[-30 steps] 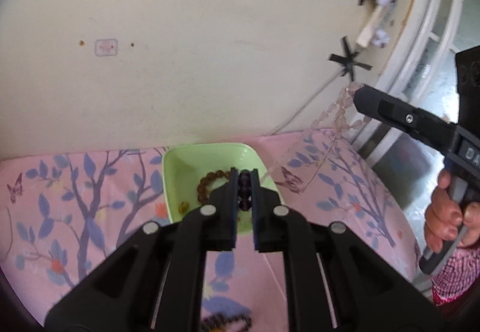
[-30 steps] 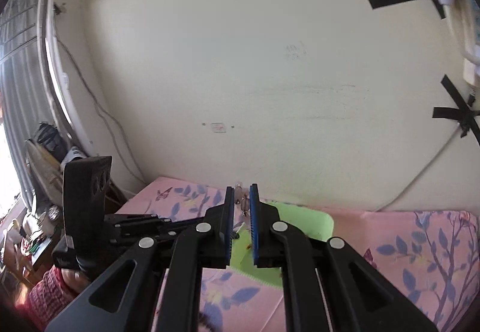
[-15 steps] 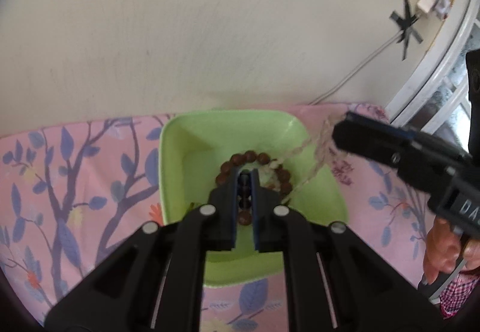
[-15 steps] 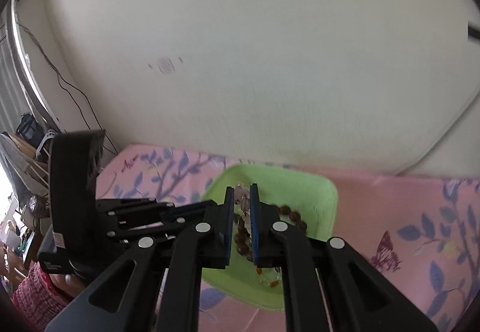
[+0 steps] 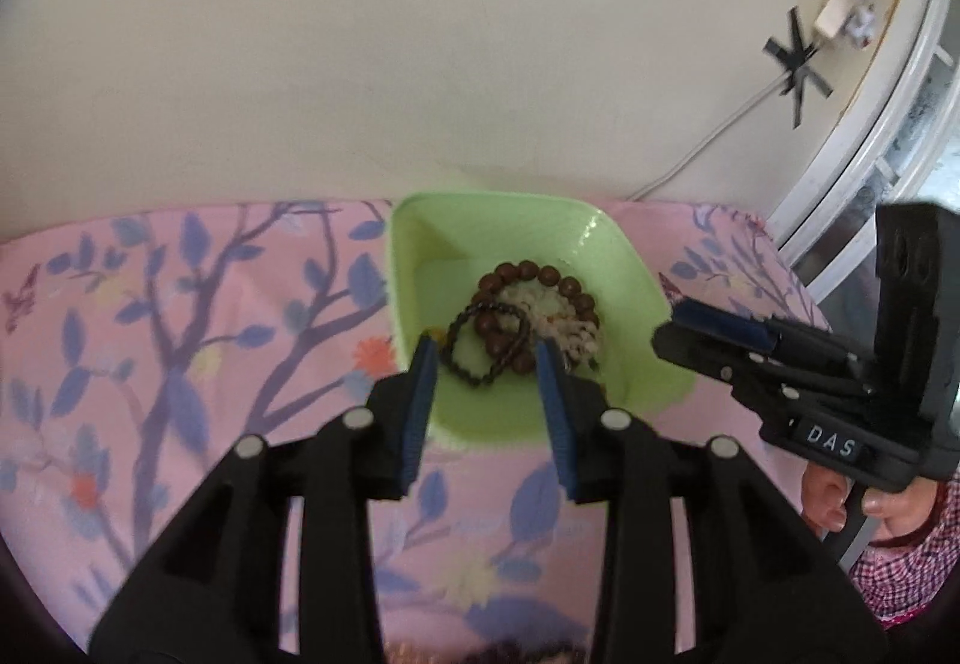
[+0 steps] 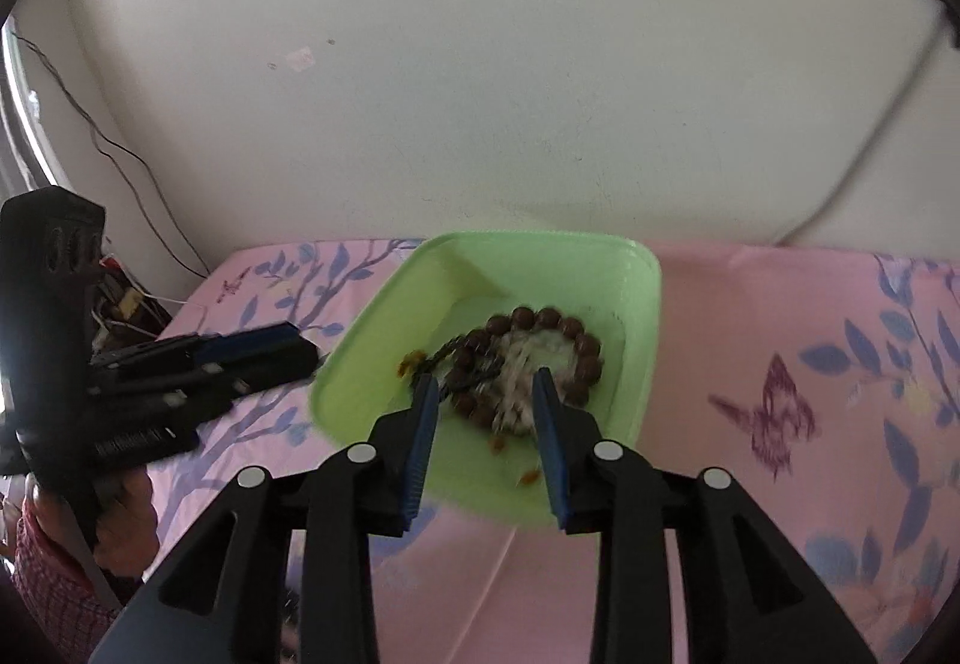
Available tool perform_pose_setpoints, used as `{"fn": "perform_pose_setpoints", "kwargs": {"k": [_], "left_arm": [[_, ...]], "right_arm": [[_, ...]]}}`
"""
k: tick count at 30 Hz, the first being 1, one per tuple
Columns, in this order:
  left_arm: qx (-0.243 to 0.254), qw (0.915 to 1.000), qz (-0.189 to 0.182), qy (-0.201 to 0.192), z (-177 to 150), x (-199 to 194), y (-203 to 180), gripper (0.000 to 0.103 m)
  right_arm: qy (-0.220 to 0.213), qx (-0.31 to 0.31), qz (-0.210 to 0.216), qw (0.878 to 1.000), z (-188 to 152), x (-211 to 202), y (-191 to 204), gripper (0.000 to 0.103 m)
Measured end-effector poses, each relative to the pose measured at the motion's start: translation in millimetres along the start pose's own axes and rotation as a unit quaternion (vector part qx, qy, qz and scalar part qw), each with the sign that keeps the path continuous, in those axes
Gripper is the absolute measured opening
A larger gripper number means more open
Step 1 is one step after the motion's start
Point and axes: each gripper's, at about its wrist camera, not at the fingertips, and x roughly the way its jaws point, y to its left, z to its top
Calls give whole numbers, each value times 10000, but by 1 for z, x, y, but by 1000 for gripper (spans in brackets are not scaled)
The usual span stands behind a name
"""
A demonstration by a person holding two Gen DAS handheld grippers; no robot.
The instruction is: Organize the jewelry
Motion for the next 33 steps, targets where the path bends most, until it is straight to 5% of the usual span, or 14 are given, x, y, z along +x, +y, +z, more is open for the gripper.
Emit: {"fn": "perform_pose_setpoints", "kwargs": {"k": [6, 15, 33], "left_arm": [[167, 9949, 928, -361, -66, -38, -18, 33], [78, 9919, 1198, -404, -137, -62, -45, 33], [143, 9825, 1699, -756, -174, -106, -34, 33]], "right_arm": [[-328, 219, -112, 9992, -72, -33, 16, 5], [-674, 708, -408, 9944, -148, -77, 35, 5], [-782, 383, -284, 9958, -169, -88, 80, 5]]}}
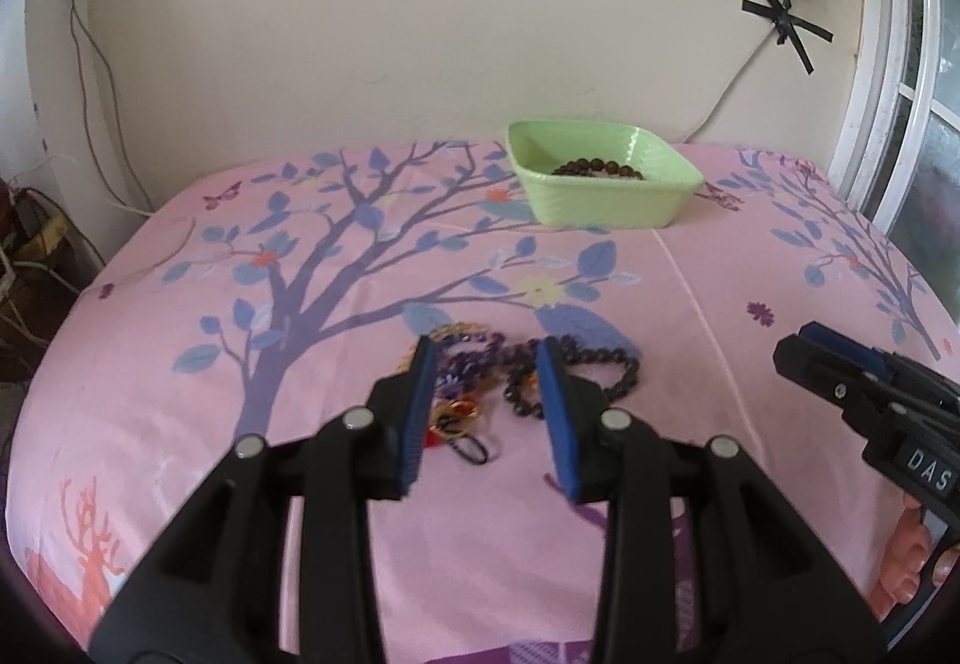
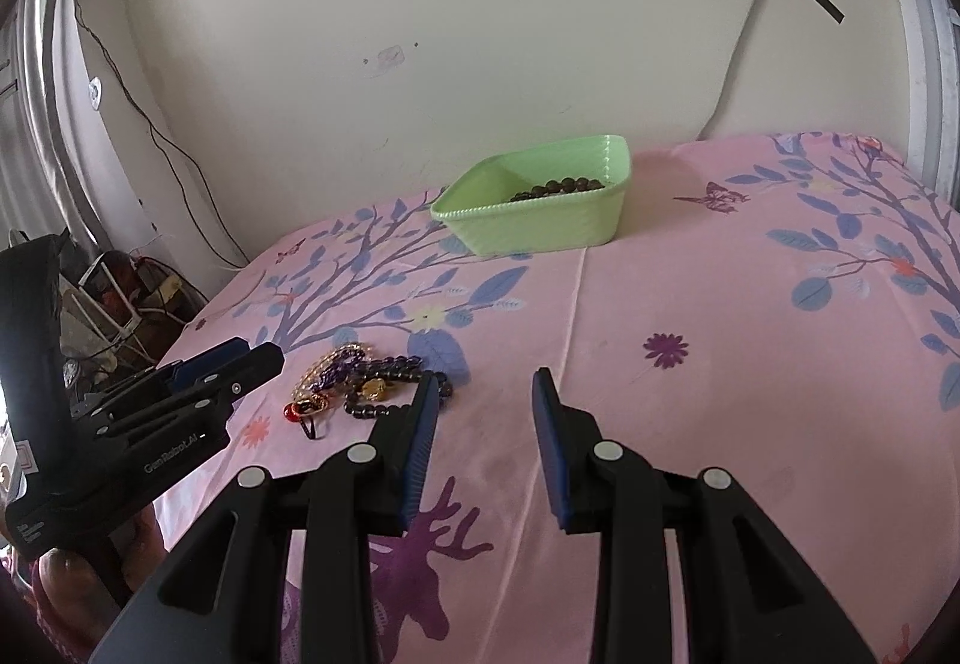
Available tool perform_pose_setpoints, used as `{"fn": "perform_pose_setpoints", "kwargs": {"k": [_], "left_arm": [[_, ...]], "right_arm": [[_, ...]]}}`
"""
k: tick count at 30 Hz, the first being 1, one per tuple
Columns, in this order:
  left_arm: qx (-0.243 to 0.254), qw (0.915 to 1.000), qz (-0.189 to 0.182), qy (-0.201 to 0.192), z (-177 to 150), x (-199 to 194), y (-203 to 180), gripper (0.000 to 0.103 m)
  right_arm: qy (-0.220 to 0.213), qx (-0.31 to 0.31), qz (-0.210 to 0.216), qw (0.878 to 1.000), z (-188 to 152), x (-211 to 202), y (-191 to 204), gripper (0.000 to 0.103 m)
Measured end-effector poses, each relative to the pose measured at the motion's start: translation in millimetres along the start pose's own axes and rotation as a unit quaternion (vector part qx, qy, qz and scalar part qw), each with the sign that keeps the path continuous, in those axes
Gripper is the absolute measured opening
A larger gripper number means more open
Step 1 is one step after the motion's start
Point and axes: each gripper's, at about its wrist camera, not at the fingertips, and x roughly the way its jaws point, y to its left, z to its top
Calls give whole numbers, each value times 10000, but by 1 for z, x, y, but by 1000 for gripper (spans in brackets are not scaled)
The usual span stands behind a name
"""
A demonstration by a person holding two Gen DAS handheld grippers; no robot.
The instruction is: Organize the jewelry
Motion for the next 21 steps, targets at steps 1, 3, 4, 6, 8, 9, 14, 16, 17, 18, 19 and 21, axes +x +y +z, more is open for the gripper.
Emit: {"fn": "perform_pose_setpoints", "kwargs": {"k": [1, 3, 4, 6, 8, 9, 14, 16, 17, 18, 19, 21], "left_arm": [[-16, 10000, 9, 11, -1, 1, 2, 33], [-74, 10000, 26, 50, -5, 3, 11, 33], [-119, 9999, 33, 70, -7, 4, 17, 33], [-228, 9996, 98, 115, -12, 7, 32, 33], [-329, 9992, 166, 162, -18, 8, 49, 33], [-374, 9990, 171, 184, -21, 9, 58, 33], [-374, 9990, -28, 258, -37, 7, 77, 33], [-348, 9987, -230, 288, -41, 5, 76, 33], [-313, 9985, -346, 286, -43, 4, 73, 33], [-251, 9984, -429, 272, -45, 3, 70, 33], [-178, 9983, -495, 264, -45, 3, 66, 33], [-72, 9979, -578, 292, -44, 6, 61, 33]], "right_arm": [[19, -17, 2, 10000, 0, 2, 2, 5], [54, -48, 8, 10000, 0, 5, 5, 5], [74, -68, 16, 9999, 0, 7, 7, 5], [134, -125, 23, 9998, -2, 12, 13, 5], [203, -191, 37, 9996, -3, 19, 18, 5], [233, -213, 51, 9995, -4, 22, 20, 5], [465, -384, 259, 9978, -7, 44, 32, 5], [576, -408, 367, 9968, -7, 53, 34, 5], [639, -409, 434, 9962, -7, 58, 36, 5], [687, -429, 461, 9956, -8, 62, 38, 5], [719, -467, 486, 9951, -8, 66, 40, 5], [775, -556, 537, 9940, -8, 71, 45, 5]]}}
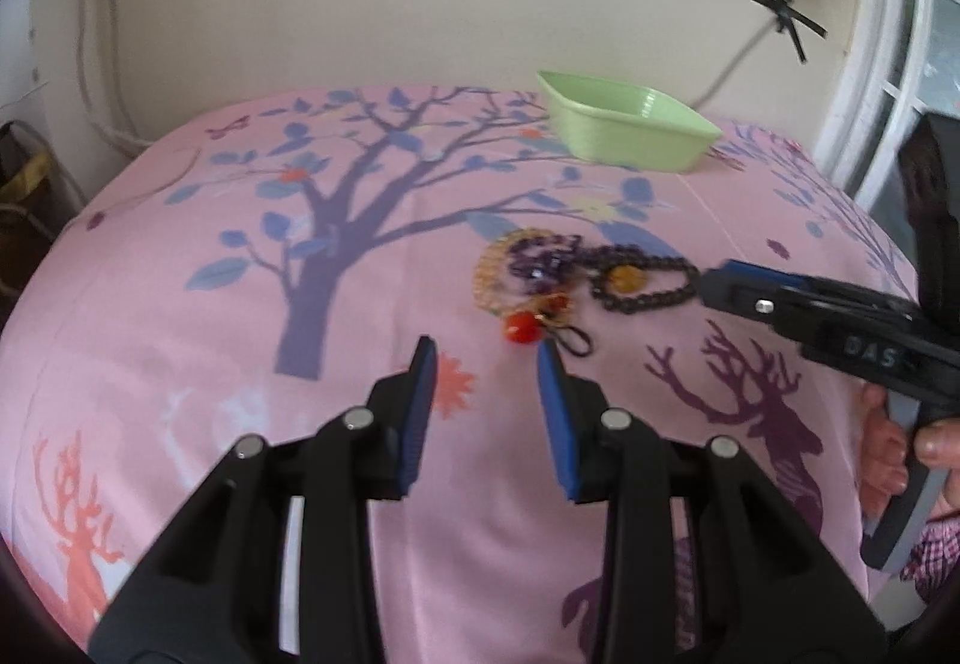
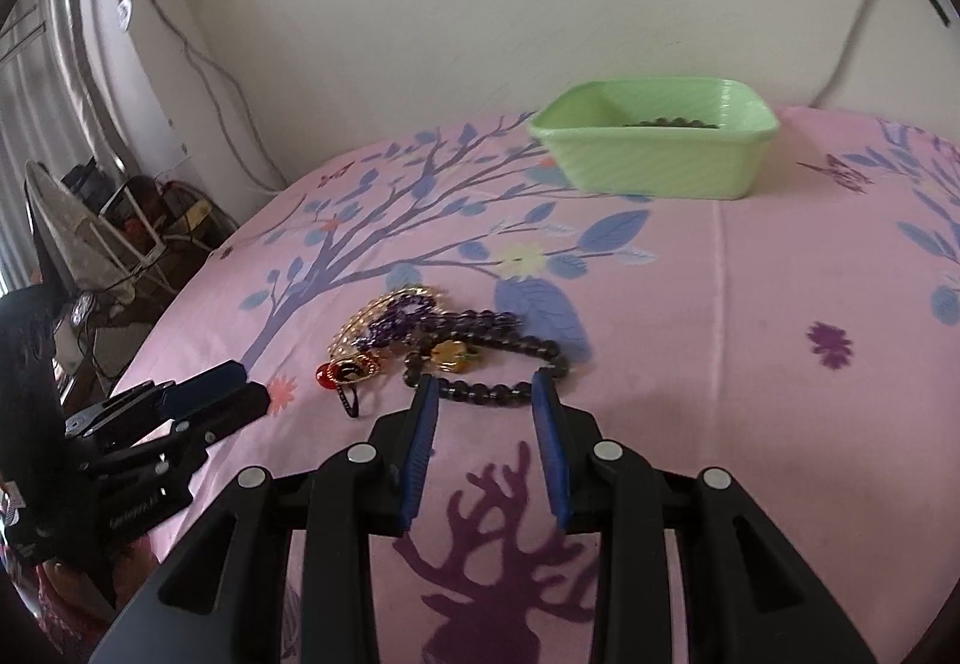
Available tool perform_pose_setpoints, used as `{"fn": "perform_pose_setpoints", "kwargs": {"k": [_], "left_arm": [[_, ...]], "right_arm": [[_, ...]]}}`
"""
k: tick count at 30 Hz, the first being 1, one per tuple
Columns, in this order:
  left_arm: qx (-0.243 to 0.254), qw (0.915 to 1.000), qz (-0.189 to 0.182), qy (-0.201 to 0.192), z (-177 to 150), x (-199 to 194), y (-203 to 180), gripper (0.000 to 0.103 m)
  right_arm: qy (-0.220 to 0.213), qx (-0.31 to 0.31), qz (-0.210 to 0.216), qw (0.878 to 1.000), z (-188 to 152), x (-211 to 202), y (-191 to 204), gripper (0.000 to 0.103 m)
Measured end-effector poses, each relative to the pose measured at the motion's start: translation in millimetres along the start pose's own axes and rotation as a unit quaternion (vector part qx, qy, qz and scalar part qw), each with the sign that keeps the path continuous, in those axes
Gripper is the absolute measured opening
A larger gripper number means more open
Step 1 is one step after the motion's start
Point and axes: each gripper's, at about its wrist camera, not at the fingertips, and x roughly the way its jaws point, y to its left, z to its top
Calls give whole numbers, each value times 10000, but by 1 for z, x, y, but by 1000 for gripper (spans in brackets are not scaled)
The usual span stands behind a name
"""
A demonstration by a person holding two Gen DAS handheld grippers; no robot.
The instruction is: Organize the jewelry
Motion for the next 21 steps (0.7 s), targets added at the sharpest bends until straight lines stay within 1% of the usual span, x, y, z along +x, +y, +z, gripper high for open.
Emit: {"fn": "perform_pose_setpoints", "kwargs": {"k": [4, 5, 6, 10, 13, 14, 15, 17, 21], "left_arm": [[199, 9996, -166, 123, 8, 11, -7, 33], [264, 9993, -227, 170, 10, 15, -9, 33], [308, 9989, -267, 218, 12, 19, -9, 33], [370, 9974, -438, 446, 18, 36, -10, 33], [403, 9967, -481, 512, 20, 43, -11, 33], [404, 9963, -526, 544, 20, 46, -12, 29], [391, 9960, -565, 574, 20, 49, -11, 23], [335, 9952, -695, 595, 21, 51, -10, 16], [261, 9952, -780, 535, 21, 47, -6, 16]], "right_arm": [[102, -163, 20, 9998, 4, 10, 6, 5], [148, -209, 27, 9997, 6, 14, 7, 3], [217, -231, 63, 9995, 8, 17, 7, 0], [352, -313, 87, 9989, 13, 26, 9, 0], [426, -335, 93, 9985, 16, 32, 9, 0], [481, -294, 104, 9984, 17, 35, 8, 0], [510, -264, 120, 9983, 18, 37, 8, 0], [583, -249, 182, 9978, 20, 42, 8, 0], [669, -358, 247, 9968, 24, 49, 13, 0]]}}
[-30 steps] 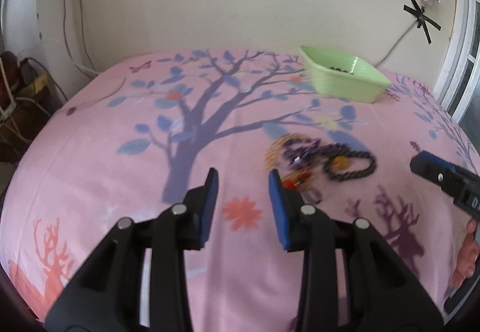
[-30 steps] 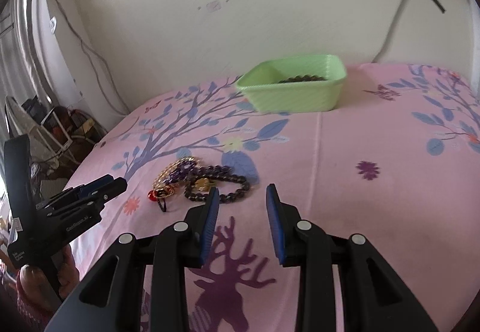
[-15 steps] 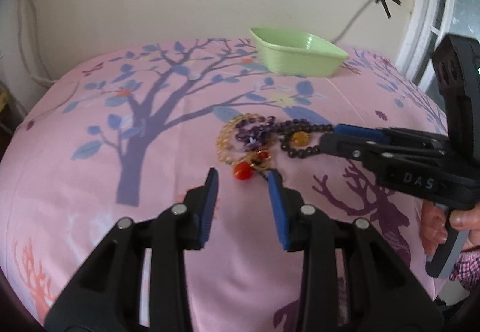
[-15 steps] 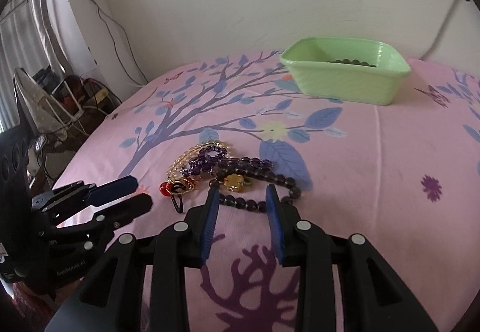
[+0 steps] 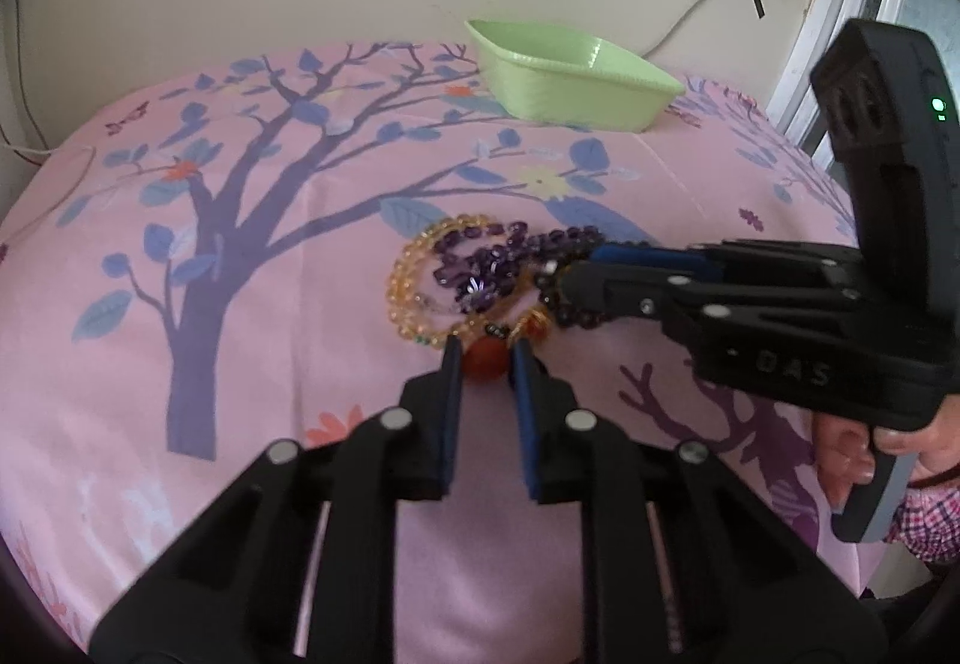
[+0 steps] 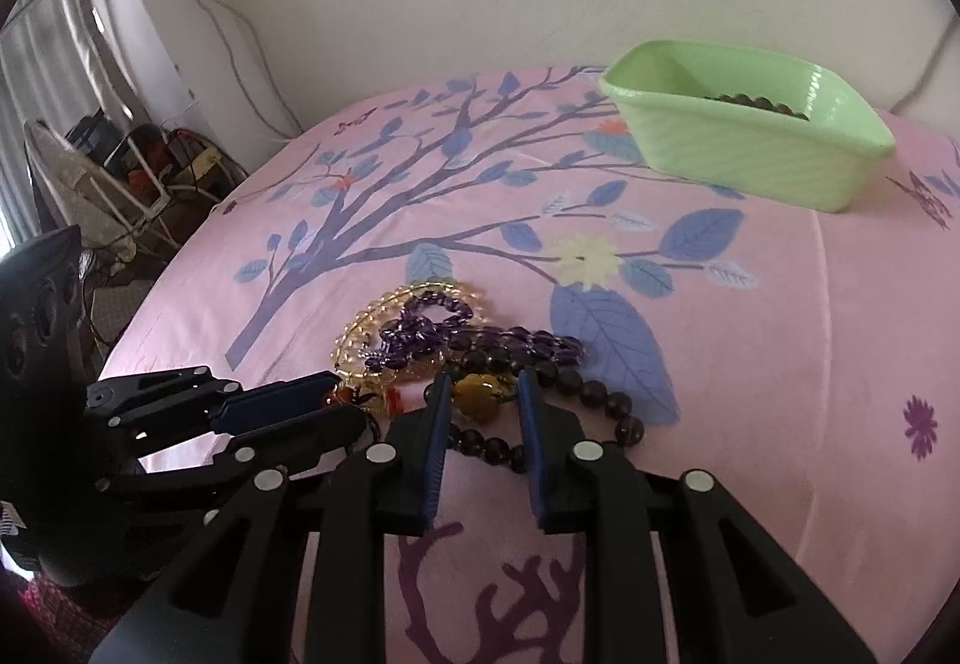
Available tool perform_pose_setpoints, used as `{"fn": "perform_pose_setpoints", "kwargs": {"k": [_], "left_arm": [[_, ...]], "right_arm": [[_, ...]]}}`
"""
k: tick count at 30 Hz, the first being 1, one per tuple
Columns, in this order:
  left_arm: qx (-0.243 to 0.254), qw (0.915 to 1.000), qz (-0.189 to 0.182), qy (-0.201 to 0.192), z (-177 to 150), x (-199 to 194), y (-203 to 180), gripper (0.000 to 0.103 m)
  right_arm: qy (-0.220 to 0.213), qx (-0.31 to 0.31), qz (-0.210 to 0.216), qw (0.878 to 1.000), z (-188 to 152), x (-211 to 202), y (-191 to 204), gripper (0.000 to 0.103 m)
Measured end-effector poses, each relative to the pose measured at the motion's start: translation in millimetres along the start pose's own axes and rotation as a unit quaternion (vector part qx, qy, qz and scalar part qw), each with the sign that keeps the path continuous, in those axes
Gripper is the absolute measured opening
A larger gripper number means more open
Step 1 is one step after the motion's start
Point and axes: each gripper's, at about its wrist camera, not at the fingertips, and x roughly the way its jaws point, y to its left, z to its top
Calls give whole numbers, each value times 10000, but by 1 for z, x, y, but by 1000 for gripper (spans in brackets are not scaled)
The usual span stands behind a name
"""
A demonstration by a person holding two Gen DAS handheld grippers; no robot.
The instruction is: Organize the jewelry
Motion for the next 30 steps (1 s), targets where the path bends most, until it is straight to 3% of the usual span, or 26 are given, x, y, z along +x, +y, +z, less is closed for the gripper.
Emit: {"fn": "perform_pose_setpoints", "kwargs": {"k": [8, 20, 22, 24, 26, 30], "left_arm": [[146, 9995, -228, -136, -28, -34, -12, 16], [506, 9976, -449, 163, -62, -40, -44, 16], [603, 9973, -395, 138, -65, -42, -48, 21], [593, 9970, -474, 134, -67, -45, -50, 39], [595, 9972, -432, 92, -70, -49, -51, 50], [561, 9972, -484, 56, -76, -59, -49, 50]], "right_arm": [[-484, -309, 61, 9983, -19, -45, 11, 0], [-58, -137, 177, 9997, -84, -71, 3, 0], [-58, -62, 216, 9997, -92, -75, 0, 0], [-74, -41, 191, 9998, -98, -79, -1, 0], [-98, -175, 114, 9997, -104, -84, 3, 0], [-130, -617, -49, 9980, -115, -91, 15, 3]]}}
